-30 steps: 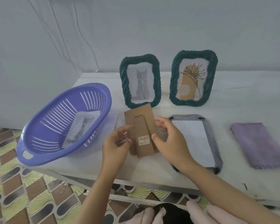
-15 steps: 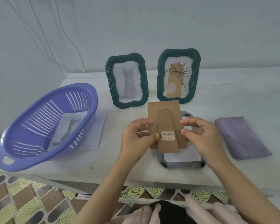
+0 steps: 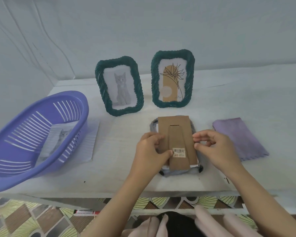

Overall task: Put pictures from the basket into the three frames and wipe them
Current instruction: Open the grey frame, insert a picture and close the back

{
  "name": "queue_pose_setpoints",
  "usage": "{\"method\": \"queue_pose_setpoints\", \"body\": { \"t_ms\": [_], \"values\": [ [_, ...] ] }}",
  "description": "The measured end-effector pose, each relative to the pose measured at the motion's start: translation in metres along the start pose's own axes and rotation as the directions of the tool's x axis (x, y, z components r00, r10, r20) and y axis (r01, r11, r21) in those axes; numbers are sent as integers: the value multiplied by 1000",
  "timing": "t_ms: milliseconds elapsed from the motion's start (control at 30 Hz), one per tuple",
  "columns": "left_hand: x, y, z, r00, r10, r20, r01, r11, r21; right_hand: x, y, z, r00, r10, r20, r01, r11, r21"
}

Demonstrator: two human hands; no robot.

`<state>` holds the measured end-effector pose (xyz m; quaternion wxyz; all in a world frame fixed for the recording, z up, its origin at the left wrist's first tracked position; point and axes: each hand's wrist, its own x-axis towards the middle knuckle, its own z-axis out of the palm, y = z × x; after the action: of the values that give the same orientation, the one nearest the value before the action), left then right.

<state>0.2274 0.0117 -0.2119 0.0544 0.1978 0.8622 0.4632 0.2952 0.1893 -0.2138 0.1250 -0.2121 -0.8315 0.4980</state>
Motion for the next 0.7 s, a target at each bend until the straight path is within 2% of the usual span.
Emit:
{"method": "queue_pose_setpoints", "body": {
  "t_ms": [267,400,500,700],
  "values": [
    [-5,0,1,1000,1,29,-5,993,122,0,3,3,998,-46,43,47,998,-41],
    [-7,3,2,997,69,40,-77,963,259,0,4,2,996,-66,55,70,995,-76],
    [-5,1,1,998,61,30,-67,923,378,-1,5,2,995,-84,49,89,990,-109],
    [-8,-1,-2,999,-28,46,16,969,246,-4,7,4,992,-121,23,123,978,-170]
  ]
}}
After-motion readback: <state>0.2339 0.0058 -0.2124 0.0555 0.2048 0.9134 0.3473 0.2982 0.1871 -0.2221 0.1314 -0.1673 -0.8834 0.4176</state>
